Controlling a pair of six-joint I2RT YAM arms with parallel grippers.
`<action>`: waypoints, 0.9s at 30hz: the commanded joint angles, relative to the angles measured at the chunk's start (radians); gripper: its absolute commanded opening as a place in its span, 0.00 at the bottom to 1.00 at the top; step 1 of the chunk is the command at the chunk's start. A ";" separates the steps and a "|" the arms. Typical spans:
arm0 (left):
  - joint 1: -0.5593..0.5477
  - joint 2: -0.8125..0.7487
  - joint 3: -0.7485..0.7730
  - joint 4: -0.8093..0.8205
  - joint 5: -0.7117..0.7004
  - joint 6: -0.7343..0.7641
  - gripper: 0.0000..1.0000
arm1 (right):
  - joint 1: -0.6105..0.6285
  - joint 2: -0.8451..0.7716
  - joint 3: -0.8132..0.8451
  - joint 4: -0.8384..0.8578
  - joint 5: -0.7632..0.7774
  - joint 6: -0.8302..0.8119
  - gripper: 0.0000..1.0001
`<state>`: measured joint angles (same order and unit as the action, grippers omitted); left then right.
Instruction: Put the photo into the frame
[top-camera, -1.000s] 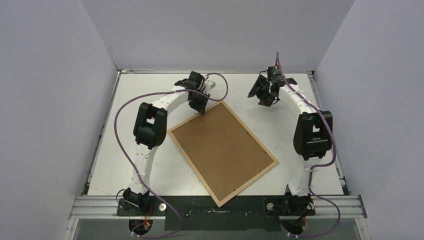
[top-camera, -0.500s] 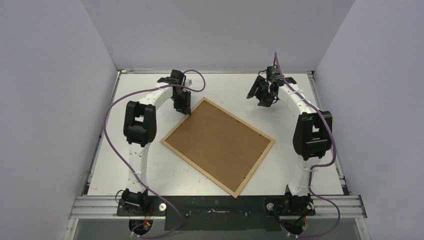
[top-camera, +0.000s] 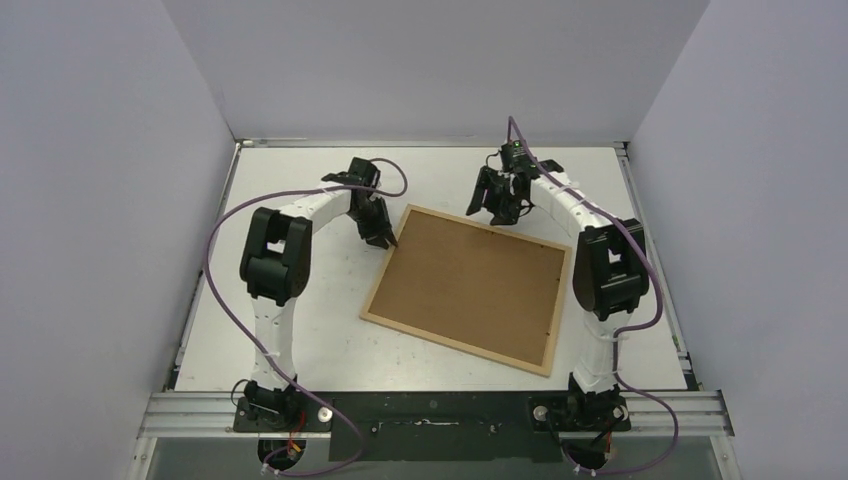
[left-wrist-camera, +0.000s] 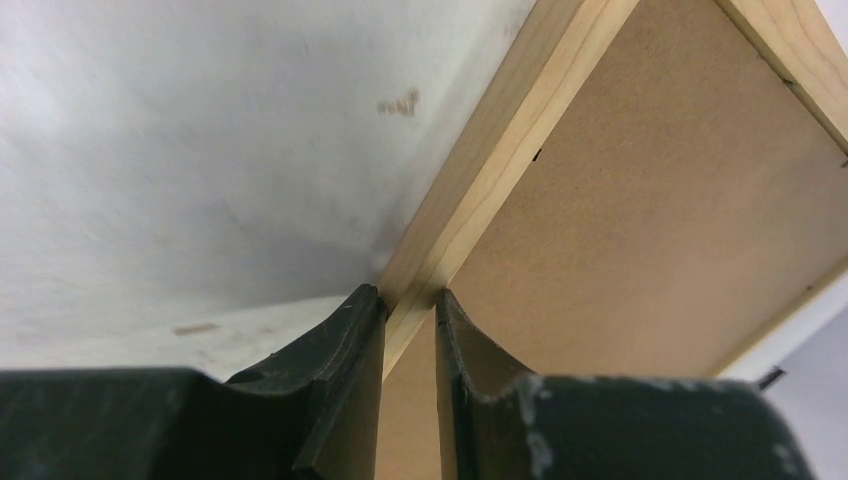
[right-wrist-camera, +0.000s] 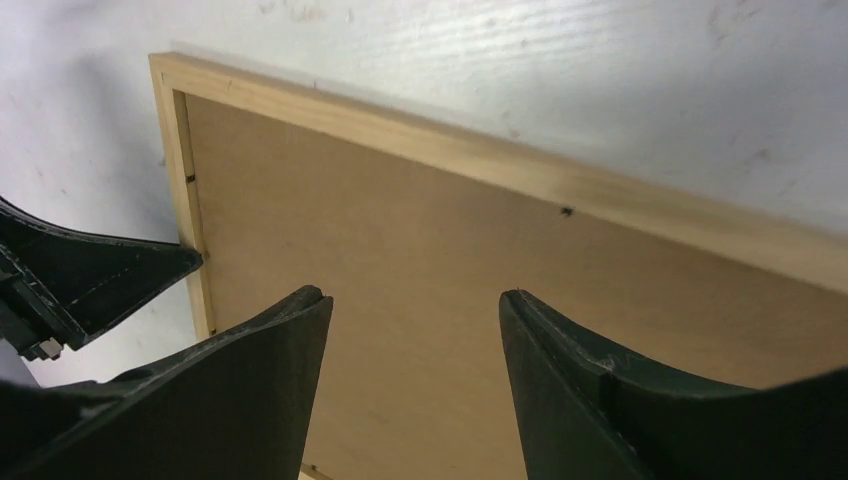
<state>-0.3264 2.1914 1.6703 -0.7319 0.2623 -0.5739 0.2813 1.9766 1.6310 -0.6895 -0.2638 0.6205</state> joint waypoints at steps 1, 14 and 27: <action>0.008 -0.041 -0.193 0.102 0.004 -0.209 0.00 | 0.061 -0.062 -0.073 0.037 -0.031 0.014 0.63; -0.017 -0.155 -0.458 0.408 0.248 -0.294 0.00 | 0.366 -0.070 -0.072 -0.167 0.102 -0.002 0.68; 0.046 -0.192 -0.565 0.467 0.375 -0.238 0.00 | 0.531 0.013 -0.020 -0.094 0.333 0.223 0.71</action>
<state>-0.3054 1.9965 1.1397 -0.2409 0.6312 -0.8581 0.8089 1.9621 1.5349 -0.7864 -0.0471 0.7856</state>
